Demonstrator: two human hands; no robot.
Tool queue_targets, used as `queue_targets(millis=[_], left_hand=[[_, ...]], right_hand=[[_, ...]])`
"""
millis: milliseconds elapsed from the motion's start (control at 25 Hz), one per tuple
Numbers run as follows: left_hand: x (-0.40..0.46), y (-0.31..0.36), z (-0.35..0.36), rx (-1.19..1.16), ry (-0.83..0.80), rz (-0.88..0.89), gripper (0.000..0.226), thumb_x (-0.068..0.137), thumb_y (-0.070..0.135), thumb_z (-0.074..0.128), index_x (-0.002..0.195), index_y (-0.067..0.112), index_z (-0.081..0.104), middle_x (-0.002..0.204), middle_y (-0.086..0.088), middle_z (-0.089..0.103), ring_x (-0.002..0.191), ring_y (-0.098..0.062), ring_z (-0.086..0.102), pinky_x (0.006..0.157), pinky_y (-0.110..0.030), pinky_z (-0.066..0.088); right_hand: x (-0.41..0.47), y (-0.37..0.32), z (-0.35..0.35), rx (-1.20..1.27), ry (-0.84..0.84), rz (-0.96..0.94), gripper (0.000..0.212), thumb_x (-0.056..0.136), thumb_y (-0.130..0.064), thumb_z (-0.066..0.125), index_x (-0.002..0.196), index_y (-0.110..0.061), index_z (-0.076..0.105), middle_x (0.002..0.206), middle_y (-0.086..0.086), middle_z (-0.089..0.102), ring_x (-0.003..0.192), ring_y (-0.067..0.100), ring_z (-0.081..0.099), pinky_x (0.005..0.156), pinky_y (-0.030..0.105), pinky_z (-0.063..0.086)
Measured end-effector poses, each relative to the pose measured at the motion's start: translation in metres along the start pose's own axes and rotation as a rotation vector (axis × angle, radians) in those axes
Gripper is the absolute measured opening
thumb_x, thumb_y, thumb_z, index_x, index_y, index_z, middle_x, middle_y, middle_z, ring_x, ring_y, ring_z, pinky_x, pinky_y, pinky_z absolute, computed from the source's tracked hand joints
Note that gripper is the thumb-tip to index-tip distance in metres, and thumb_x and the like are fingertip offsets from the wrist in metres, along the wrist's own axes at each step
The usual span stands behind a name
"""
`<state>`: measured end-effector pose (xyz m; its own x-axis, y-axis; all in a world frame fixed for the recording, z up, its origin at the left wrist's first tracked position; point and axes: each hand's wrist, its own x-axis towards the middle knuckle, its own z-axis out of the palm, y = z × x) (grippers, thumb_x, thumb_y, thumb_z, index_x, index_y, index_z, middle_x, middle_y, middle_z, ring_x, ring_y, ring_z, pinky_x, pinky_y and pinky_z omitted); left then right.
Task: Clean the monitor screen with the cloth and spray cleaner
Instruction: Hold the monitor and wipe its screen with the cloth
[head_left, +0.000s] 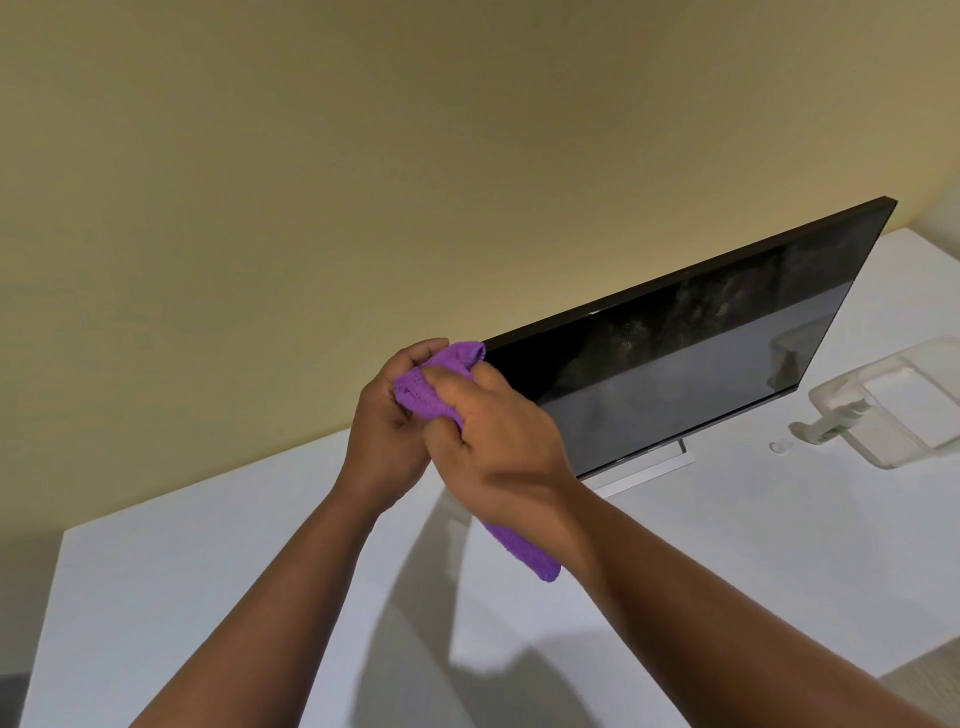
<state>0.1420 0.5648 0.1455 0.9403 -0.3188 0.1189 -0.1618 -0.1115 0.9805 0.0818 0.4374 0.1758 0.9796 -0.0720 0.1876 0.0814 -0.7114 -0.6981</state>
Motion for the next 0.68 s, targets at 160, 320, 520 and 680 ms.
queue_targets(millis=[160,320,520,680], left_hand=[[-0.006,-0.011,0.0,0.067,-0.022,-0.039,0.058,0.092,-0.013,0.062,0.14,0.019,0.056,0.117,0.015,0.075,0.104,-0.006,0.071,0.087,-0.02,0.054],[-0.006,-0.012,0.003,0.06,-0.034,-0.046,0.053,0.1,-0.008,0.055,0.142,0.024,0.054,0.13,0.005,0.068,0.108,-0.013,0.071,0.094,-0.025,0.053],[0.0,-0.003,0.006,0.021,-0.011,0.008,0.042,0.099,0.003,0.056,0.121,0.037,0.067,0.119,0.011,0.073,0.102,-0.018,0.072,0.095,-0.032,0.054],[-0.001,-0.006,0.005,0.004,-0.061,0.055,0.042,0.097,-0.002,0.054,0.125,0.026,0.067,0.121,0.004,0.073,0.11,-0.021,0.07,0.098,-0.038,0.055]], right_hand=[[-0.021,0.017,0.003,0.054,0.051,-0.017,0.056,0.088,-0.028,0.044,0.143,-0.038,0.051,0.107,-0.006,0.047,0.083,0.019,0.052,0.069,0.035,0.051],[-0.02,0.044,-0.01,-0.01,0.256,0.073,0.06,0.086,-0.026,0.045,0.145,-0.033,0.049,0.101,-0.005,0.04,0.076,0.013,0.043,0.057,0.029,0.04],[-0.005,0.051,-0.027,0.055,0.37,0.106,0.06,0.088,-0.026,0.045,0.147,-0.031,0.047,0.106,-0.005,0.044,0.081,0.016,0.048,0.06,0.031,0.047],[-0.003,0.027,-0.007,0.005,0.189,-0.005,0.059,0.093,-0.028,0.047,0.152,-0.026,0.046,0.118,0.007,0.049,0.095,0.029,0.055,0.075,0.041,0.053]])
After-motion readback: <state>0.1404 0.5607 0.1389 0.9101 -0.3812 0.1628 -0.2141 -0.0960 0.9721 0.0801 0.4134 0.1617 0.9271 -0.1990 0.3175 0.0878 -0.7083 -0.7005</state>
